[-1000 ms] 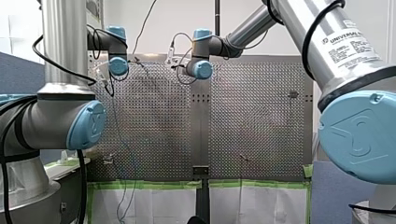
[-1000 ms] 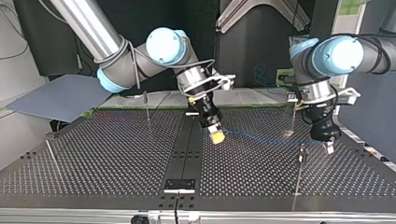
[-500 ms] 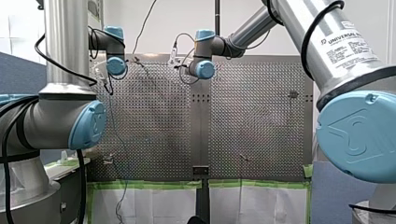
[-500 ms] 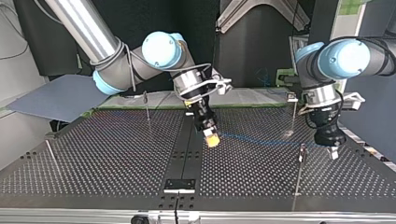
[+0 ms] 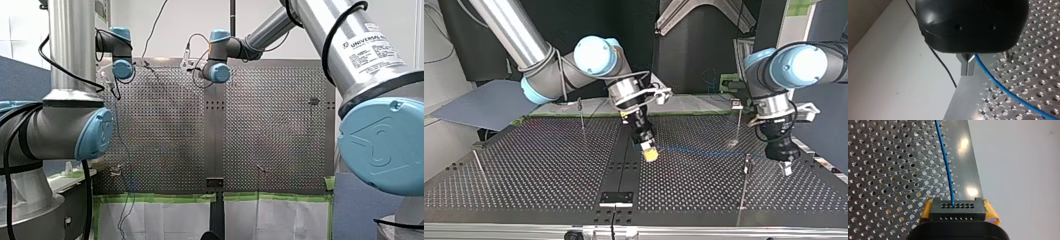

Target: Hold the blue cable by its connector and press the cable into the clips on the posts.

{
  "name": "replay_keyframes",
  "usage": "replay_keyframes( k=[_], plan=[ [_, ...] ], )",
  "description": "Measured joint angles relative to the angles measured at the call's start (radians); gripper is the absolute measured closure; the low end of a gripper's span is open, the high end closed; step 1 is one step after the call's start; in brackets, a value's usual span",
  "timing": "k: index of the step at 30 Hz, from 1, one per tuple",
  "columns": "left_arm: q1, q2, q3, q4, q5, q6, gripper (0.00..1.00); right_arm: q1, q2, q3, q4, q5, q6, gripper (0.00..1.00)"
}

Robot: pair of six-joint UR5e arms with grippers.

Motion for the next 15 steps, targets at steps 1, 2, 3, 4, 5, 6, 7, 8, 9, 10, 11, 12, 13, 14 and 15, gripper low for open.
replay_keyframes(
  k=[1, 2, 3, 4, 5, 6, 7, 8, 9, 10, 11, 12, 13, 14, 15],
  plan=[
    [0.001, 0.0, 0.002, 0.0, 0.001, -0.003, 0.98, -0.002, 0.001, -0.001, 0.0, -0.001, 0.0, 1.0],
    [0.002, 0.0, 0.007, 0.0, 0.003, -0.007, 0.98, -0.004, 0.001, -0.003, 0.0, -0.002, 0.001, 1.0],
    [0.002, 0.0, 0.01, 0.0, 0.004, -0.011, 0.98, -0.006, 0.002, -0.004, 0.0, -0.002, 0.002, 1.0],
    [0.003, 0.0, 0.013, 0.0, 0.005, -0.015, 0.98, -0.008, 0.003, -0.007, 0.0, -0.003, 0.003, 1.0],
    [0.003, -0.001, 0.019, 0.0, 0.007, -0.021, 0.98, -0.01, 0.004, -0.011, 0.0, -0.004, 0.004, 1.0],
    [0.004, -0.003, 0.025, -0.001, 0.008, -0.026, 0.98, -0.011, 0.006, -0.016, 0.0, -0.005, 0.005, 1.0],
    [0.004, -0.006, 0.032, -0.002, 0.008, -0.03, 0.98, -0.012, 0.008, -0.023, 0.001, -0.007, 0.006, 1.0],
    [0.004, -0.011, 0.041, -0.007, 0.01, -0.034, 0.98, -0.013, 0.009, -0.028, 0.002, -0.008, 0.008, 1.0],
    [0.003, -0.016, 0.048, -0.012, 0.012, -0.036, 0.98, -0.014, 0.011, -0.034, 0.003, -0.008, 0.009, 1.0],
    [0.003, -0.021, 0.055, -0.017, 0.015, -0.036, 0.98, -0.015, 0.014, -0.043, 0.006, -0.01, 0.012, 1.0],
    [0.003, -0.028, 0.065, -0.025, 0.02, -0.036, 0.98, -0.015, 0.017, -0.049, 0.01, -0.01, 0.013, 1.0],
    [0.004, -0.035, 0.072, -0.031, 0.024, -0.034, 0.98, -0.016, 0.021, -0.056, 0.015, -0.011, 0.015, 1.0],
    [0.004, -0.042, 0.08, -0.038, 0.028, -0.033, 0.98, -0.016, 0.028, -0.067, 0.024, -0.011, 0.016, 1.0],
    [0.005, -0.052, 0.09, -0.048, 0.031, -0.032, 0.98, -0.016, 0.033, -0.075, 0.03, -0.012, 0.016, 1.0],
    [0.005, -0.059, 0.096, -0.055, 0.033, -0.031, 0.98, -0.016, 0.039, -0.081, 0.037, -0.012, 0.016, 1.0]
  ],
)
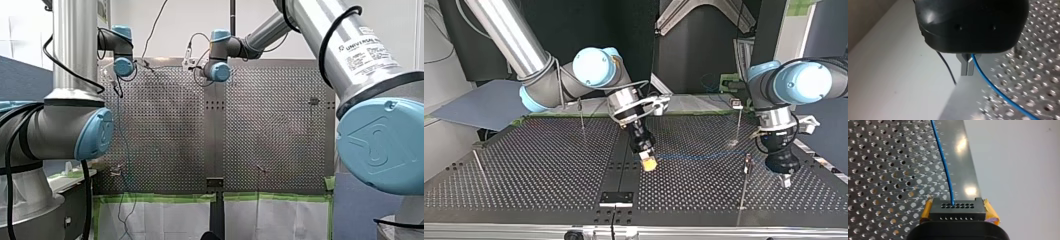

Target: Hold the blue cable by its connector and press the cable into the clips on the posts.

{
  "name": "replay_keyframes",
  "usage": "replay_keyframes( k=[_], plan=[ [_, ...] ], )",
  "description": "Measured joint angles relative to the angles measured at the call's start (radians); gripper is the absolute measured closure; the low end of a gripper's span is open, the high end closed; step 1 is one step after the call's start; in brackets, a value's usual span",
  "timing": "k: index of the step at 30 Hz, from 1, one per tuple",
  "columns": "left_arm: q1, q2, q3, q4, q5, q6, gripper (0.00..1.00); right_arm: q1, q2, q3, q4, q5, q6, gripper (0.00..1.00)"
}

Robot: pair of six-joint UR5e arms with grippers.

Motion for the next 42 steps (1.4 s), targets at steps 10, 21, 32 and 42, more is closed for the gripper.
replay_keyframes(
  k=[10, 21, 32, 42],
  plan=[
    [0.002, -0.024, 0.052, -0.041, -0.001, 0.001, 0.98, 0.0, 0.068, -0.077, 0.052, -0.014, 0.002, 1.0],
    [0.002, -0.024, 0.092, -0.069, -0.003, 0.002, 0.98, -0.001, 0.101, -0.168, 0.089, -0.022, 0.002, 1.0],
    [0.003, -0.024, 0.093, -0.071, -0.004, 0.004, 0.98, -0.005, 0.103, -0.197, 0.091, -0.025, 0.002, 1.0],
    [0.002, -0.024, 0.093, -0.074, 0.004, 0.005, 0.75, -0.005, 0.103, -0.197, 0.094, -0.026, 0.002, 1.0]
  ],
)
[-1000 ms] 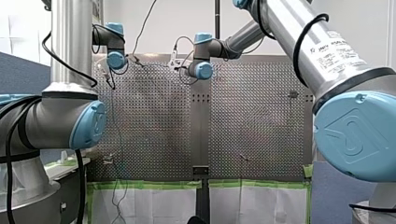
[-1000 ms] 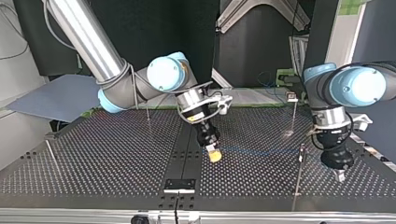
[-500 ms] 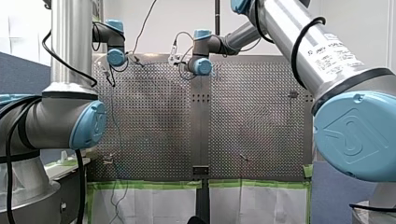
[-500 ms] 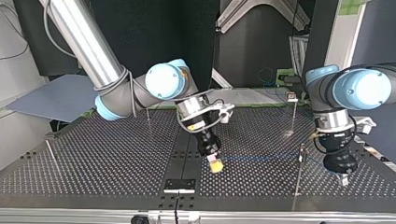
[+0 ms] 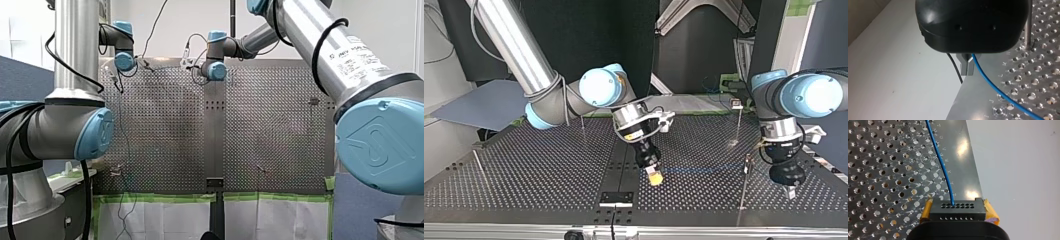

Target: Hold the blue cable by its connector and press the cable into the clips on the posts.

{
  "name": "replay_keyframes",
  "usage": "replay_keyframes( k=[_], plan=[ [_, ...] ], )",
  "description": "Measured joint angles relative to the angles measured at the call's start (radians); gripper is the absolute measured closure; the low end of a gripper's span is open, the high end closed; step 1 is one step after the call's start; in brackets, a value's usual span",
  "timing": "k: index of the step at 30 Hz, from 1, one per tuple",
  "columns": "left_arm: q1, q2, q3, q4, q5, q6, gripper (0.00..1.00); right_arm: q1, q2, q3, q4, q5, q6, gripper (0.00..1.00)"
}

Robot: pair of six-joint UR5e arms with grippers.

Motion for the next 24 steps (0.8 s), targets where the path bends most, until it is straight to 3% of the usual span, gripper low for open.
replay_keyframes(
  k=[1, 6, 7, 9, 10, 11, 12, 24],
  plan=[
    [0.0, 0.0, 0.0, 0.0, 0.002, 0.0, 0.75, 0.0, 0.0, 0.0, 0.002, 0.0, 0.0, 1.0],
    [-0.004, 0.0, -0.001, -0.021, 0.002, 0.008, 0.47, 0.0, 0.0, 0.0, 0.007, 0.0, 0.0, 1.0],
    [-0.004, 0.0, -0.001, -0.028, 0.0, 0.012, 0.47, 0.0, 0.0, 0.0, 0.008, 0.0, -0.001, 1.0],
    [-0.003, 0.0, -0.001, -0.045, -0.006, 0.023, 0.22, 0.0, 0.0, 0.0, 0.01, 0.0, -0.001, 1.0],
    [-0.003, 0.0, -0.001, -0.053, -0.009, 0.029, 0.22, 0.0, 0.0, 0.0, 0.011, 0.0, -0.002, 1.0],
    [-0.002, 0.0, -0.001, -0.063, -0.014, 0.038, 0.06, 0.0, 0.0, 0.0, 0.011, 0.0, -0.002, 1.0],
    [-0.003, 0.0, -0.001, -0.071, -0.019, 0.045, 0.0, 0.0, 0.0, 0.0, 0.012, 0.0, -0.002, 1.0],
    [-0.015, 0.001, -0.007, -0.175, -0.103, 0.147, 0.0, -0.001, 0.0, 0.0, 0.012, 0.0, -0.003, 1.0]
  ],
)
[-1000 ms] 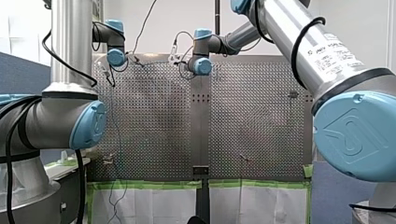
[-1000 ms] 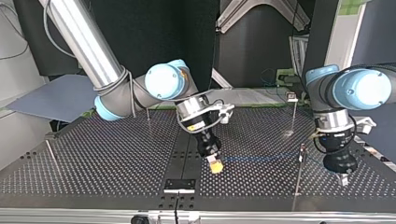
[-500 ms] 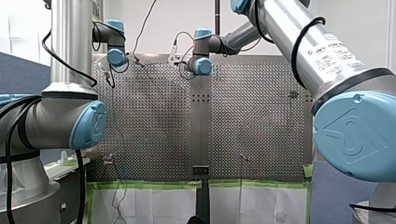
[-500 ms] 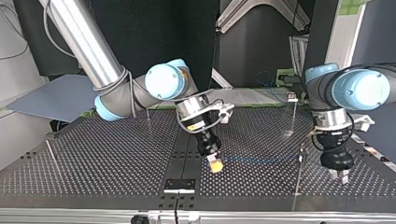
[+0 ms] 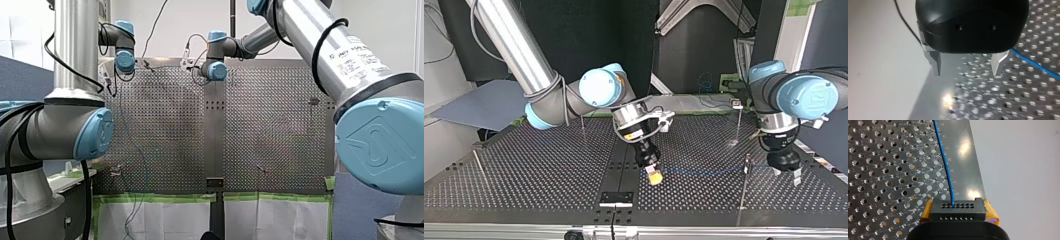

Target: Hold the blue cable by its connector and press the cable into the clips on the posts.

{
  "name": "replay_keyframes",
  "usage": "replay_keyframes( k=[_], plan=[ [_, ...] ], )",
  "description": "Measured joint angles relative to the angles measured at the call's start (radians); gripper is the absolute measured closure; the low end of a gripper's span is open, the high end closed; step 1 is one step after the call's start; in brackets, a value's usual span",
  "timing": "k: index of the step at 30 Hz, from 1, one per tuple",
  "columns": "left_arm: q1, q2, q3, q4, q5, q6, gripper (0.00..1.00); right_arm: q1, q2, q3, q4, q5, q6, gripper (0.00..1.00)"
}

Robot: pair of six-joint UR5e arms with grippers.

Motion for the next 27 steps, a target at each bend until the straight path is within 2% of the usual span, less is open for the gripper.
replay_keyframes(
  k=[11, 20, 27],
  plan=[
    [-0.032, 0.007, -0.057, -0.091, -0.004, 0.083, 0.0, -0.001, 0.0, 0.0, 0.0, 0.0, -0.002, 1.0],
    [-0.061, 0.069, -0.06, -0.164, 0.038, 0.047, 0.0, 0.0, 0.0, 0.0, -0.001, 0.001, -0.003, 1.0],
    [-0.079, 0.127, -0.062, -0.222, 0.037, 0.039, 0.0, 0.0, 0.0, 0.0, 0.001, 0.0, -0.003, 1.0]
  ],
)
